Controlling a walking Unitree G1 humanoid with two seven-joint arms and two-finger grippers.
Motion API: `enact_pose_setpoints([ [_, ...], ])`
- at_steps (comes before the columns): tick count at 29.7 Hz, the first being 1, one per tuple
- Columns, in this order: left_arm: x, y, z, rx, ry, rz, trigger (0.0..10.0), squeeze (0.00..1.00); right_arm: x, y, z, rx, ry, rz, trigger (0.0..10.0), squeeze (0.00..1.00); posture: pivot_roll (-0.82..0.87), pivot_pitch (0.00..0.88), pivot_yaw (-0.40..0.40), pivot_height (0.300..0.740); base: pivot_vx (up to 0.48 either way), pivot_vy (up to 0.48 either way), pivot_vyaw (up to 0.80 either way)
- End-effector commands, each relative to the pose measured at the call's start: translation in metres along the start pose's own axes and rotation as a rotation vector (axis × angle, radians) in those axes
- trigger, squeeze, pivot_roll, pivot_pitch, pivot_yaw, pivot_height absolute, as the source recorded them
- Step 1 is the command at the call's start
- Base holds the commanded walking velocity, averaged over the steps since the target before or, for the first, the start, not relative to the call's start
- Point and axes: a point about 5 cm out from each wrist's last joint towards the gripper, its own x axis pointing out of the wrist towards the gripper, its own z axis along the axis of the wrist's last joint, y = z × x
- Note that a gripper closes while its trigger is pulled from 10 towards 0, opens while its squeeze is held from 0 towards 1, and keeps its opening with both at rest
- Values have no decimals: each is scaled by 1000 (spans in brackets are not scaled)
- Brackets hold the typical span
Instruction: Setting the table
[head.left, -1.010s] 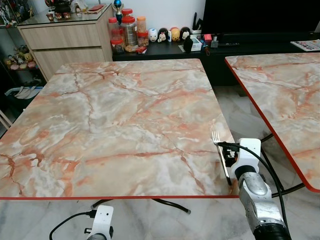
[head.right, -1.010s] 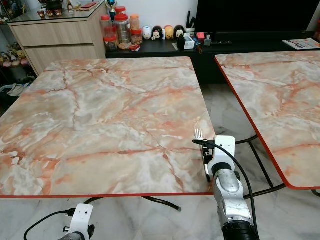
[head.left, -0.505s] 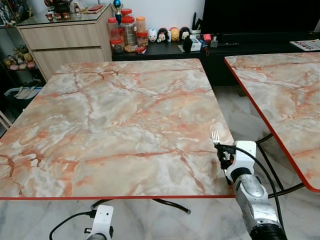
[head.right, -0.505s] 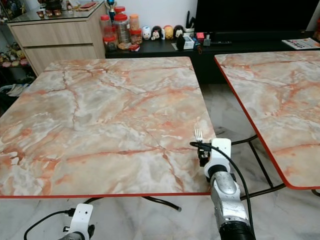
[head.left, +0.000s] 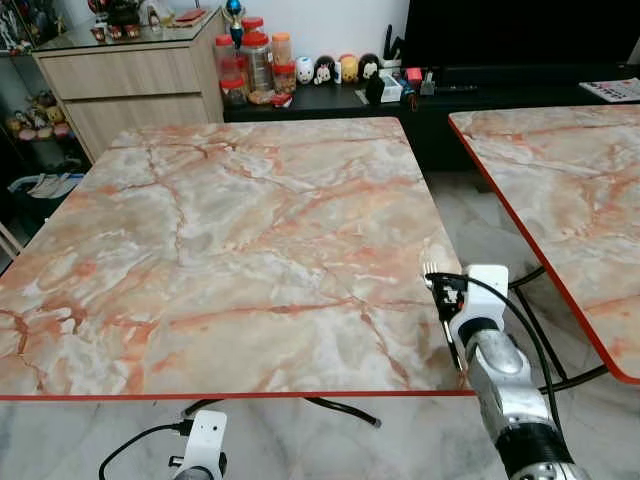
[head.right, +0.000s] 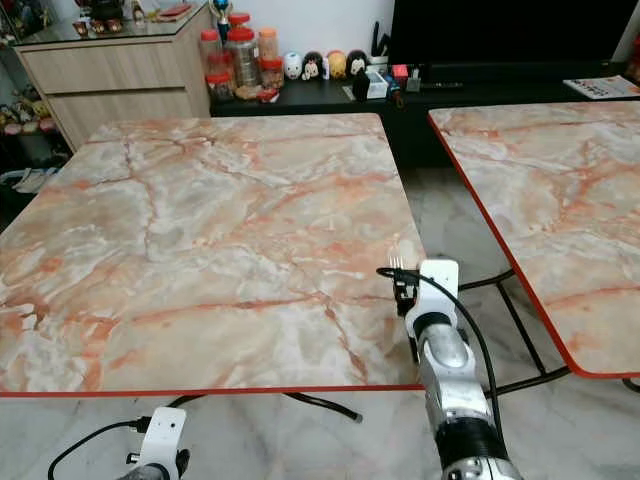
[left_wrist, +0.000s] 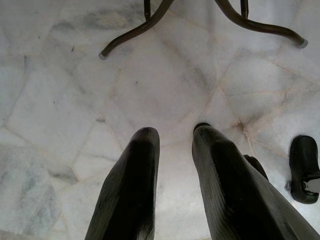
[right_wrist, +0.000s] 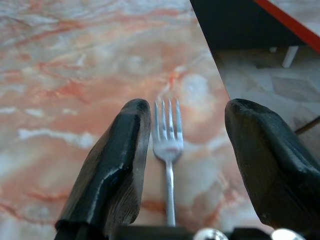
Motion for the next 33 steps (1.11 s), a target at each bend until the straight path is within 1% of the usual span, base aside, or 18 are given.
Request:
enact_pose_setpoints([
  [1, 0, 1, 0, -2, 6, 0, 10000, 0, 3, 2, 3, -8, -3, 6, 10000, 0, -65, 0, 36, 740, 0, 0, 0],
  [6, 0, 0, 1, -4, 4, -2, 10000, 0, 6, 4, 6, -6, -4, 8, 10000, 0, -66, 0, 36, 740, 0, 0, 0],
  [9, 0, -1, 0, -9, 8, -2, 10000, 0, 5, 6, 2, 7, 32, 15, 10000, 0, -65, 0, 32, 740, 0, 0, 0],
  [17, 0, 0, -1, -11, 11, 0, 10000, 0, 1, 11, -7, 11, 64, 30, 10000, 0, -67, 0, 36, 740, 0, 0, 0],
  [23, 0, 0, -1, -10, 10, -2, 10000, 0, -2, 10, -15, 14, 98, 3, 10000, 0, -68, 0, 36, 740, 0, 0, 0],
  [33, 0, -1, 0, -8, 8, -7, 10000, 0, -1, 9, -15, 15, 105, -9, 10000, 0, -66, 0, 34, 740, 0, 0, 0],
])
